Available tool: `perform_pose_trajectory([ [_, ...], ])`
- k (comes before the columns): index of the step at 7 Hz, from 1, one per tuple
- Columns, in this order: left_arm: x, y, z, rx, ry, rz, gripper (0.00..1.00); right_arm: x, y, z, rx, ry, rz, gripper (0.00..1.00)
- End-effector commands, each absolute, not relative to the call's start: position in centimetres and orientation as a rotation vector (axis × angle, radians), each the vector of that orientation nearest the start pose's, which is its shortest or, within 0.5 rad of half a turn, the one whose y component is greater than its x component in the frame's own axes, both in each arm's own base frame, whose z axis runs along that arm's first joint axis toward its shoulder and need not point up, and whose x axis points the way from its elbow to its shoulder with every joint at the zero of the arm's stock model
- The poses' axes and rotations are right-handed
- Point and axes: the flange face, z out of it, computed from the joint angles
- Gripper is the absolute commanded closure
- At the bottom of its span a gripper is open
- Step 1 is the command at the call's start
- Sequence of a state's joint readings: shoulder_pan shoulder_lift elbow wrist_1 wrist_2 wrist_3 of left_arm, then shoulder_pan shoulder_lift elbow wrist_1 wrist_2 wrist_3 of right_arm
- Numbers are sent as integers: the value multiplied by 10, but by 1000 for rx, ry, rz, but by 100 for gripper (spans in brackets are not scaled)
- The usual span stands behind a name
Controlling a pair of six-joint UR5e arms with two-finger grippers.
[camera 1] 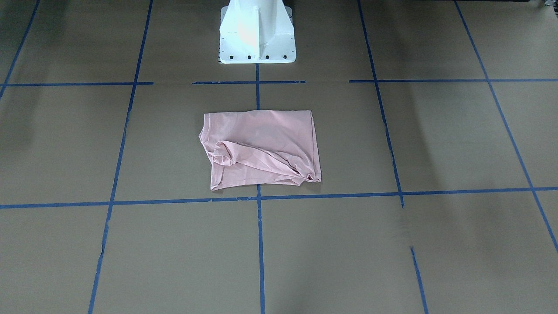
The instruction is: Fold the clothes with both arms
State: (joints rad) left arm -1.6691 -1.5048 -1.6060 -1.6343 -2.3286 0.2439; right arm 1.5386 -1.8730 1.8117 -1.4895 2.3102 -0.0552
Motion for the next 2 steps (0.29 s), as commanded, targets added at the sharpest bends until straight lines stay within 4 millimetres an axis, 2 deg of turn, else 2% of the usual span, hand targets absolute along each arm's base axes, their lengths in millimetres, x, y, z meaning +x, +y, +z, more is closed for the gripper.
perform_pose_trajectory([
  [1, -109, -457, 668, 157, 743, 152, 0, 54, -368, 664, 28, -739, -91, 0],
  [2, -110, -458, 668, 159, 742, 152, 0, 54, -368, 664, 28, -739, -91, 0],
])
